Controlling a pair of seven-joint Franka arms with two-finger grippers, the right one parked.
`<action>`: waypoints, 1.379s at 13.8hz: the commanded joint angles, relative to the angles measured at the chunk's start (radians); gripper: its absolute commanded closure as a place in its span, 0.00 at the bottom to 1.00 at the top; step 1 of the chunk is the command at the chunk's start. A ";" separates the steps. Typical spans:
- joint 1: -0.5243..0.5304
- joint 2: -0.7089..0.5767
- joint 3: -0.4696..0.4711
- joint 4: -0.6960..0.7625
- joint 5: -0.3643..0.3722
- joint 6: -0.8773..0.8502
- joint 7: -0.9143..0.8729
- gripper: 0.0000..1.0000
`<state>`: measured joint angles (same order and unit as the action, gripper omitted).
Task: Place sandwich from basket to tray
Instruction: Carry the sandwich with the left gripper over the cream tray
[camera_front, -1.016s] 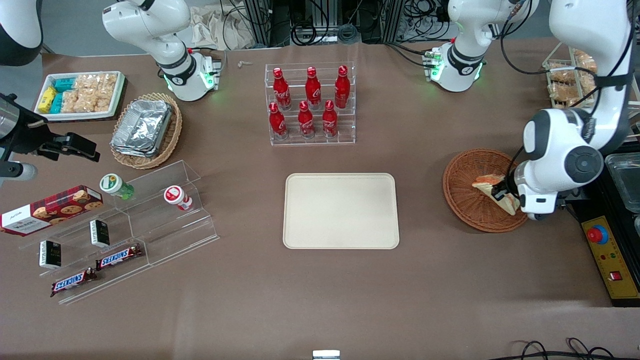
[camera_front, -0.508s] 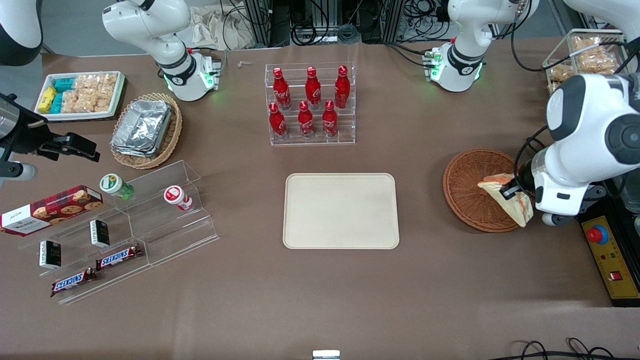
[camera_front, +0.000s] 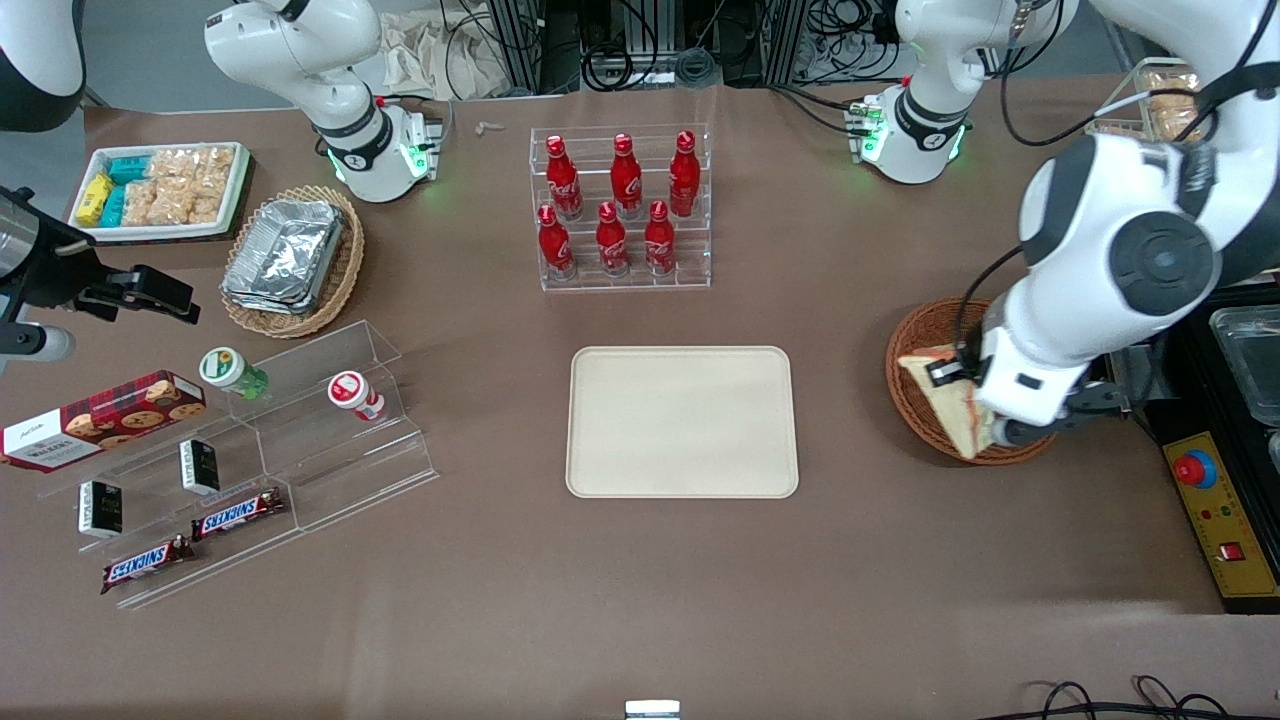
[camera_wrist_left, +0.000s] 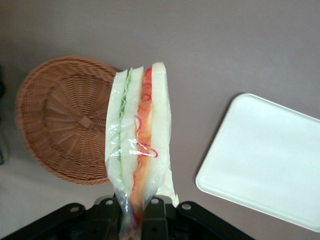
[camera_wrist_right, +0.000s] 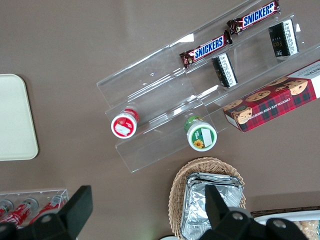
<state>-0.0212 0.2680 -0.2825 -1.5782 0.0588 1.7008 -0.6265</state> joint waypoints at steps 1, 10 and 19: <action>-0.009 0.060 -0.044 0.087 0.006 -0.026 0.001 1.00; -0.154 0.194 -0.046 0.083 0.012 0.097 0.011 0.95; -0.192 0.388 -0.073 0.075 0.019 0.276 0.019 0.94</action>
<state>-0.2087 0.6031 -0.3497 -1.5317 0.0607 1.9559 -0.6166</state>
